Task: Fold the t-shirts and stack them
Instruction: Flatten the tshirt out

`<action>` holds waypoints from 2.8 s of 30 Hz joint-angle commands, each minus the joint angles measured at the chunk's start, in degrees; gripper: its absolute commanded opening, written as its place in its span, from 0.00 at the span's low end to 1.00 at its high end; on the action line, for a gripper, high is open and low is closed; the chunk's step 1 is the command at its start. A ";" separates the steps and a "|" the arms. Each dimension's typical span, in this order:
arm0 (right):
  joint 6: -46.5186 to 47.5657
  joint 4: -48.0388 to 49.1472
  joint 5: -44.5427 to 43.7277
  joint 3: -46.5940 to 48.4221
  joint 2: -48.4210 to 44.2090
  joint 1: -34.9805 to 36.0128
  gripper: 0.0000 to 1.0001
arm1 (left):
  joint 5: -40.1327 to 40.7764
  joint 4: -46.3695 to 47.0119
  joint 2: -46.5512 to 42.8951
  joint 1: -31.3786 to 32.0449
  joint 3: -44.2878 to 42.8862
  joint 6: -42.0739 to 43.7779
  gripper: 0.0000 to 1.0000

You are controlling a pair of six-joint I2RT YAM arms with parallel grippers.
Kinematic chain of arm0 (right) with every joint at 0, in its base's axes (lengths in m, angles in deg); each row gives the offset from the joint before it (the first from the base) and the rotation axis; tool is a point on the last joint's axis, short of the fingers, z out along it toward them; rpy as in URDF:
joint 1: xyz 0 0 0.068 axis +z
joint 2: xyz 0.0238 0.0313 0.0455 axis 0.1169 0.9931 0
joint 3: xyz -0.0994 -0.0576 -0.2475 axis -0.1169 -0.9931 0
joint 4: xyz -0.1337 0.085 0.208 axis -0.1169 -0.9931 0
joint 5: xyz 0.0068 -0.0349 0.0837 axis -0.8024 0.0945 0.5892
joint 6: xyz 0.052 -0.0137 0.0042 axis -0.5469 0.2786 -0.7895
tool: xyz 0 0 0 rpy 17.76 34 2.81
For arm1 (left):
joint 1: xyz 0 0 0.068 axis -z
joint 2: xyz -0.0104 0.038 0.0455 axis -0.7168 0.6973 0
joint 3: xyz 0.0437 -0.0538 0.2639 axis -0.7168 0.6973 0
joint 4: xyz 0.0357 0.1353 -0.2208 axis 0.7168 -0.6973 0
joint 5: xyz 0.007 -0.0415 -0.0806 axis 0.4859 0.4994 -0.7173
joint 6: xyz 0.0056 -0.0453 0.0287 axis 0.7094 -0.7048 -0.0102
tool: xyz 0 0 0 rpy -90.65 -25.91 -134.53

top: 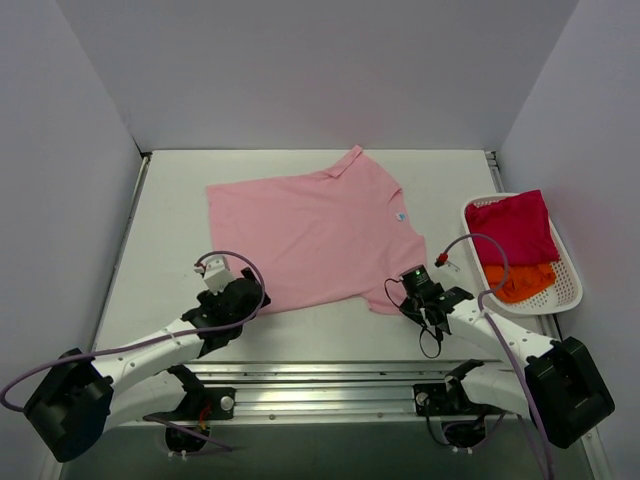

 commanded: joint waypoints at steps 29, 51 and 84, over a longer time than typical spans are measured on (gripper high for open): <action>4.72 5.18 -0.71 4.29 7.35 -0.67 0.00 | 3.44 -24.14 -9.84 1.01 -4.57 -14.03 0.95; 9.12 6.24 0.26 5.26 7.89 -4.98 0.00 | 3.35 -18.43 -0.44 3.73 -0.70 -20.36 0.87; 19.83 -4.31 -2.03 22.02 -27.14 -6.47 0.00 | 12.85 -29.16 -12.38 6.98 -23.54 2.11 0.02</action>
